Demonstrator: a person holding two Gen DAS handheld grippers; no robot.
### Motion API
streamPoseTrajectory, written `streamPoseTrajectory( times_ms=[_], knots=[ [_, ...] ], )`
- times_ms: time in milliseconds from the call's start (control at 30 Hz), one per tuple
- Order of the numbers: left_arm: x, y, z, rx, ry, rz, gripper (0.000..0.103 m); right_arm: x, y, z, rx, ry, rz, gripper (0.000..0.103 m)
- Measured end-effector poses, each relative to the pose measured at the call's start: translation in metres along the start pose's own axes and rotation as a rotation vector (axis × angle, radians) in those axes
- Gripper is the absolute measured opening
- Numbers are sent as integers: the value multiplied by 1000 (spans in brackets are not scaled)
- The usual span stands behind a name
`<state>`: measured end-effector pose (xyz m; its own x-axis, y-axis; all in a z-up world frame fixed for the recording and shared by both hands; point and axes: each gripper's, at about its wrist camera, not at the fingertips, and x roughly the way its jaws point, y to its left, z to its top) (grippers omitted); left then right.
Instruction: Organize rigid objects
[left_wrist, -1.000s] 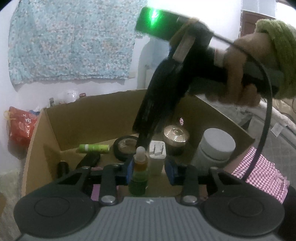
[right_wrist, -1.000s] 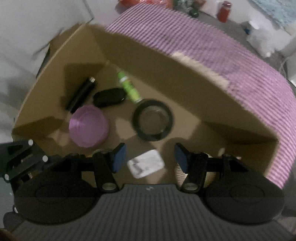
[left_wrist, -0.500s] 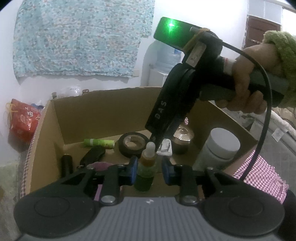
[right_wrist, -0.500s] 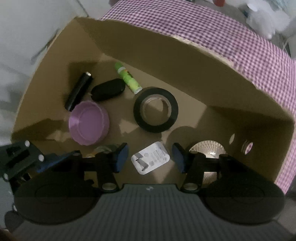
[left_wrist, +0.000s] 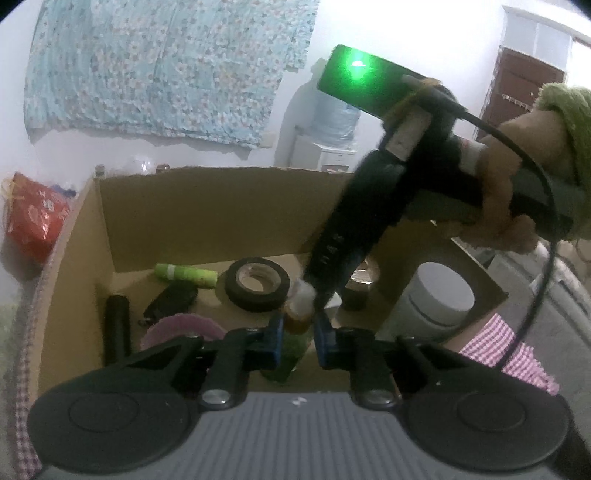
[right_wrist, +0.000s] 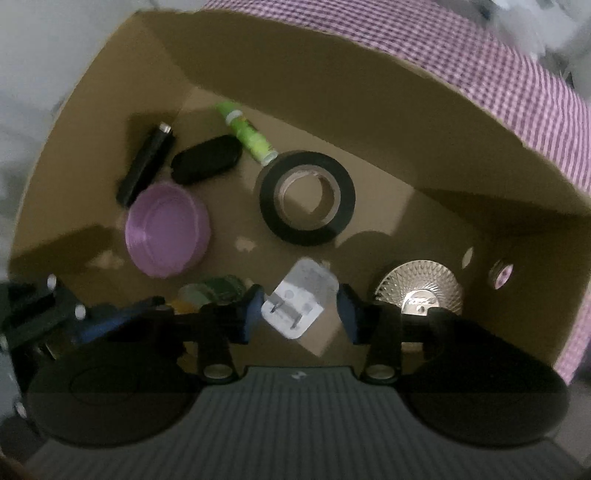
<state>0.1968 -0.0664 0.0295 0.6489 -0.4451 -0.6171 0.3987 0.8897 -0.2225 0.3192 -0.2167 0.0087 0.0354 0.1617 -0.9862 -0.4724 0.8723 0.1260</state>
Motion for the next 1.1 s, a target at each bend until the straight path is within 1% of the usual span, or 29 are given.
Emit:
streamPoseTrajectory(
  times_ms=[33, 67, 167, 233, 367, 433, 467, 500, 533, 567, 633, 700, 733, 800, 900, 967, 1000, 1033, 1100],
  knots=[
    [0, 1, -1, -10, 0, -4, 17, -1, 2, -2, -21, 5, -10, 29],
    [1, 1, -1, -15, 0, -4, 17, -3, 5, -4, -51, 4, -30, 27],
    [1, 0, -1, -18, 3, -2, 17, -5, 8, -7, -97, 13, -67, 26],
    [0, 0, 0, -17, 7, 0, 17, -5, 10, -8, -131, 23, -77, 26],
    [1, -1, 2, -16, 11, 8, 20, -6, 9, -11, -159, 45, -92, 27],
    [2, -2, 2, -16, 10, 12, 22, -10, 7, -12, -145, 51, -76, 28],
    [2, -2, 1, -16, 9, 16, 23, -15, 8, -13, -145, 36, -67, 28],
    [2, -3, 1, -13, 9, 17, 24, -21, 11, -12, -152, 12, -60, 28],
    [2, -3, 1, -10, 8, 20, 25, -32, 13, -13, -155, -30, -39, 29],
    [2, -4, 0, -8, 7, 23, 26, -42, 14, -13, -153, -65, -13, 31],
    [3, -4, 0, -7, 6, 28, 26, -63, 19, -16, -149, -131, 48, 33],
    [3, -5, 0, -8, 5, 30, 26, -73, 26, -20, -166, -169, 101, 37],
    [3, -5, 1, -9, 5, 31, 27, -75, 29, -21, -169, -177, 118, 41],
    [3, -4, 1, -12, 5, 34, 28, -71, 35, -23, -172, -167, 154, 43],
    [1, -5, 0, -21, 4, 39, 30, -55, 40, -24, -177, -135, 136, 43],
    [2, -6, 0, -26, 6, 40, 30, -48, 40, -23, -161, -135, 114, 40],
    [1, -5, 0, -27, 6, 41, 29, -45, 38, -24, -152, -133, 111, 36],
    [1, -5, 0, -25, 5, 37, 28, -43, 38, -24, -146, -135, 111, 22],
    [0, -5, 1, -28, 5, 31, 20, -42, 39, -26, -146, -152, 104, 20]
  ],
)
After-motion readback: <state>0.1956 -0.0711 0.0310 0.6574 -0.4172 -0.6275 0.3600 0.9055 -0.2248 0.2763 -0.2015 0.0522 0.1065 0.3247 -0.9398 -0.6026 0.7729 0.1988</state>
